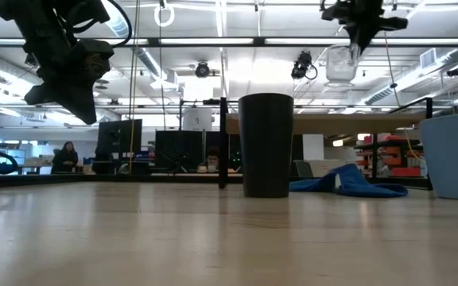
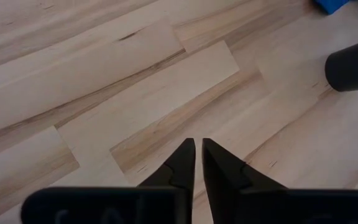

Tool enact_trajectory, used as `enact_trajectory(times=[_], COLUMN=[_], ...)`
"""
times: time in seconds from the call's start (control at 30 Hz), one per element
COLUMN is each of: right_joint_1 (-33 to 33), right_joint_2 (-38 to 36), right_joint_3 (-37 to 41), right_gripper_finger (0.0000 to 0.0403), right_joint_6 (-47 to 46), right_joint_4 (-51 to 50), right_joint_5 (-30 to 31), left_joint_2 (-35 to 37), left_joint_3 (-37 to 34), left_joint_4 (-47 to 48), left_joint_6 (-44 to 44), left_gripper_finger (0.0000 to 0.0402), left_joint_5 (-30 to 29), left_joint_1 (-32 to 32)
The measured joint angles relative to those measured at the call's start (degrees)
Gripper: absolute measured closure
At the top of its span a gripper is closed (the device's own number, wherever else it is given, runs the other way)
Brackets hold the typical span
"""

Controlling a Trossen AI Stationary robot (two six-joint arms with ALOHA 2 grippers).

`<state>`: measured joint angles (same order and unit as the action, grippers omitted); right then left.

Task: Stack small to large cups/mugs on shelf
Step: Put the transparent mug on the shelf

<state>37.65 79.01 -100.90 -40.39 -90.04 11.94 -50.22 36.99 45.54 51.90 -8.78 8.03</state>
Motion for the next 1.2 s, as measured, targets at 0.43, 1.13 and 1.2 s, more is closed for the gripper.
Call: enact_trajectory(times=[0.43, 1.13, 1.2], right_joint_1=[11.2, 15.5, 15.5], right_joint_2=[5.5, -4.4, -4.5], right_joint_3=[0.1, 13.5, 13.9], right_gripper_finger=[0.0402, 0.0403, 0.0403], right_joint_6=[14.2, 20.0, 19.8], right_joint_4=[0.0, 1.8, 2.0], right_joint_5=[-6.8, -4.5, -4.6], left_joint_2=[0.0, 0.0, 0.0], left_joint_3=[0.0, 0.0, 0.0], left_joint_4=[0.0, 0.0, 0.0], left_joint_6=[0.0, 0.0, 0.0], left_gripper_finger=[0.0374, 0.0373, 0.0374], left_joint_5=[0.0, 0.0, 0.0], left_joint_1=[0.0, 0.0, 0.0])
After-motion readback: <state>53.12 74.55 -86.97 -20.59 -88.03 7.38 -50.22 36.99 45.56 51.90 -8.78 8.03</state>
